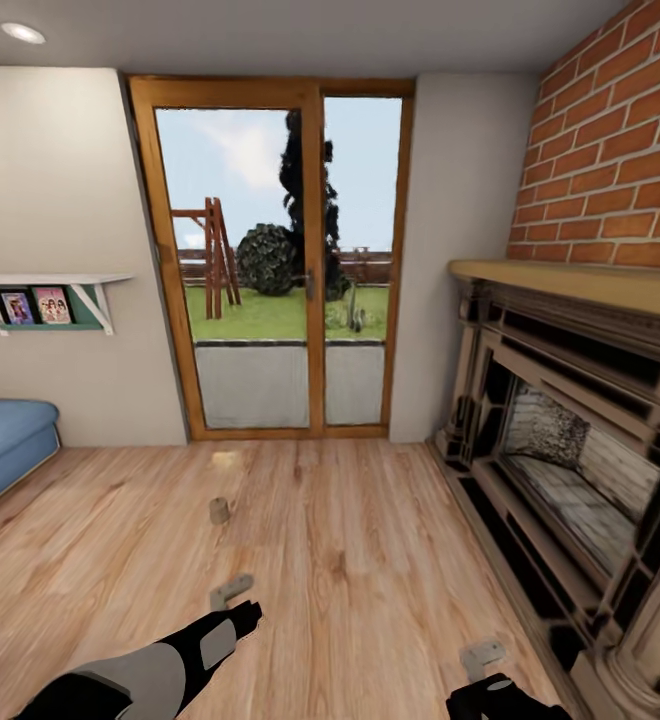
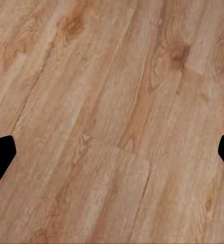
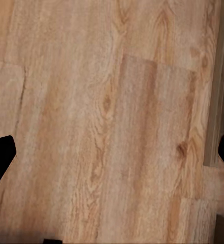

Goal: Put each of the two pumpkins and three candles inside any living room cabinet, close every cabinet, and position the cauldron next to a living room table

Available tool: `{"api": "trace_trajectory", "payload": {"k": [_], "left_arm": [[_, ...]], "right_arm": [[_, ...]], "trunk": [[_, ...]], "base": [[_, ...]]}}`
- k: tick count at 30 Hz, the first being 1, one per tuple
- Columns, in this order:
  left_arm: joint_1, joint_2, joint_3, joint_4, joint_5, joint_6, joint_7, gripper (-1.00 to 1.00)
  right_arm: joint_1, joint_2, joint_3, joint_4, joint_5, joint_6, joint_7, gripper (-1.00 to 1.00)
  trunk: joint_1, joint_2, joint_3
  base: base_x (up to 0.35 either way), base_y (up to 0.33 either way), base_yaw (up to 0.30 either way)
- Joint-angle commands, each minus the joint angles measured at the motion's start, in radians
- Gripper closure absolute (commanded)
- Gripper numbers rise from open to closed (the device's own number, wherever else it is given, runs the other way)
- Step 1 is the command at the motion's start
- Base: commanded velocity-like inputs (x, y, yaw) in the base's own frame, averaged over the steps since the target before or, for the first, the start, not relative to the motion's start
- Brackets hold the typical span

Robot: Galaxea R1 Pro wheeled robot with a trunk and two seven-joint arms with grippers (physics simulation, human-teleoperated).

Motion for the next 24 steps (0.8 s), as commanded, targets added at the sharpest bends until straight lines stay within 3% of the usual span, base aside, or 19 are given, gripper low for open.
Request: {"api": "trace_trajectory", "payload": {"k": [1,11,24], "left_arm": [[-0.001,-0.001,-0.008,0.002,0.007,-0.001,0.002,-1.00],[-0.001,-0.001,-0.008,0.002,0.007,0.003,-0.018,-1.00],[-0.001,-0.001,-0.008,0.003,0.007,0.003,-0.021,-1.00]], "right_arm": [[0.000,-0.001,0.008,-0.004,-0.008,0.007,-0.006,-1.00],[0.000,-0.001,0.008,-0.004,-0.008,0.007,-0.006,-1.00],[0.000,-0.001,0.008,-0.004,-0.008,0.007,-0.006,-1.00]], "trunk": [[0.001,-0.001,-0.001],[0.001,-0.001,0.001],[0.001,-0.001,0.001]], "base": [[0.335,0.000,0.267],[0.334,-0.022,0.264],[0.322,-0.161,0.031]]}}
